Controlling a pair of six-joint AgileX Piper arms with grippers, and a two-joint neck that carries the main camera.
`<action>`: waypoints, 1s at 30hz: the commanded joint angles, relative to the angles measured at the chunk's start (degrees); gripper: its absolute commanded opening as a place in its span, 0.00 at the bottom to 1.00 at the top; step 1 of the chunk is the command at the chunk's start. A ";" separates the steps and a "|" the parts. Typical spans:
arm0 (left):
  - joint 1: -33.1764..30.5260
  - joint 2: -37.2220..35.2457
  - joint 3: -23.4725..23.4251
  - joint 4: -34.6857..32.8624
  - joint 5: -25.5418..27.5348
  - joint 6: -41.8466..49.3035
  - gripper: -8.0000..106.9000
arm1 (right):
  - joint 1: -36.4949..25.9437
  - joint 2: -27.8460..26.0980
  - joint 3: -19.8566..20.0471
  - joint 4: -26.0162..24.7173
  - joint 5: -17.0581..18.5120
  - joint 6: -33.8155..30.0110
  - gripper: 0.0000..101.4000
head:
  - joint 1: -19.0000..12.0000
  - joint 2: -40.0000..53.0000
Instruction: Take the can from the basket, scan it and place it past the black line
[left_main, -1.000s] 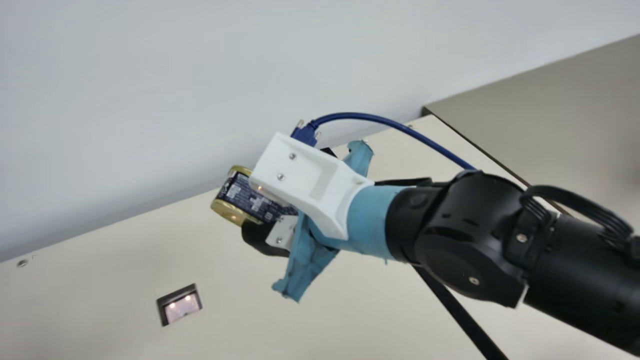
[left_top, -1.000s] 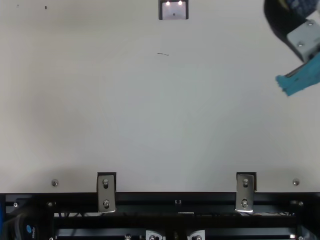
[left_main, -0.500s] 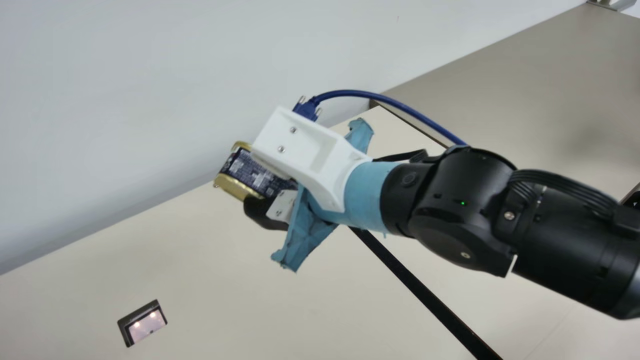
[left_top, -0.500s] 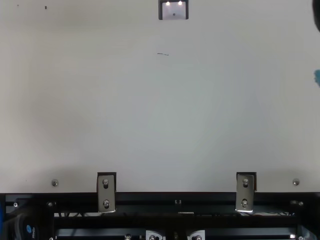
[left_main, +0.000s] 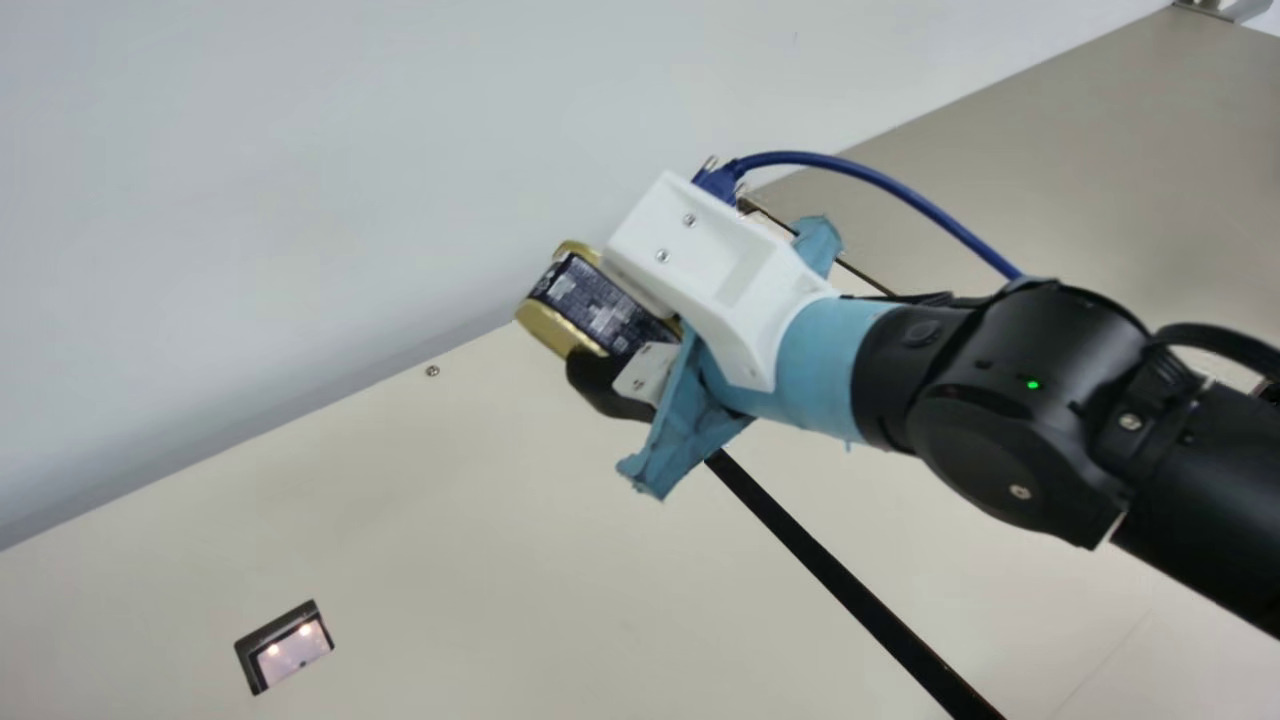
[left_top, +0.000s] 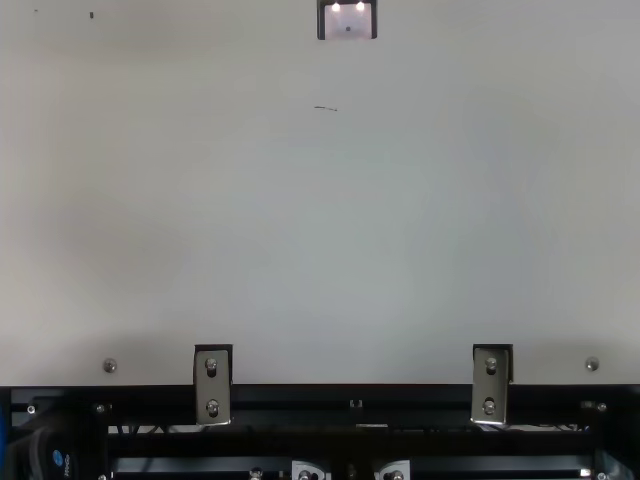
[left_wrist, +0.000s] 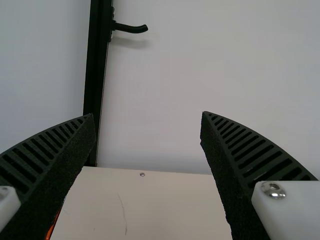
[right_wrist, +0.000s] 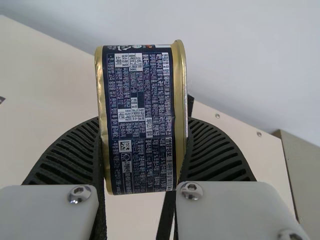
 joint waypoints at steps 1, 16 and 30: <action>0.00 0.00 0.00 0.00 0.00 0.00 0.85 | -1.89 -0.78 0.05 1.01 0.63 -1.66 0.00 | -2.13 -1.04; 0.00 0.00 0.00 0.00 0.00 0.00 0.85 | -16.49 -5.23 1.21 10.61 3.90 -15.70 0.00 | -2.13 -1.04; 0.00 0.00 0.00 0.00 0.00 0.00 0.85 | -30.95 -2.42 -1.04 22.57 6.21 -31.72 0.00 | -2.13 -1.04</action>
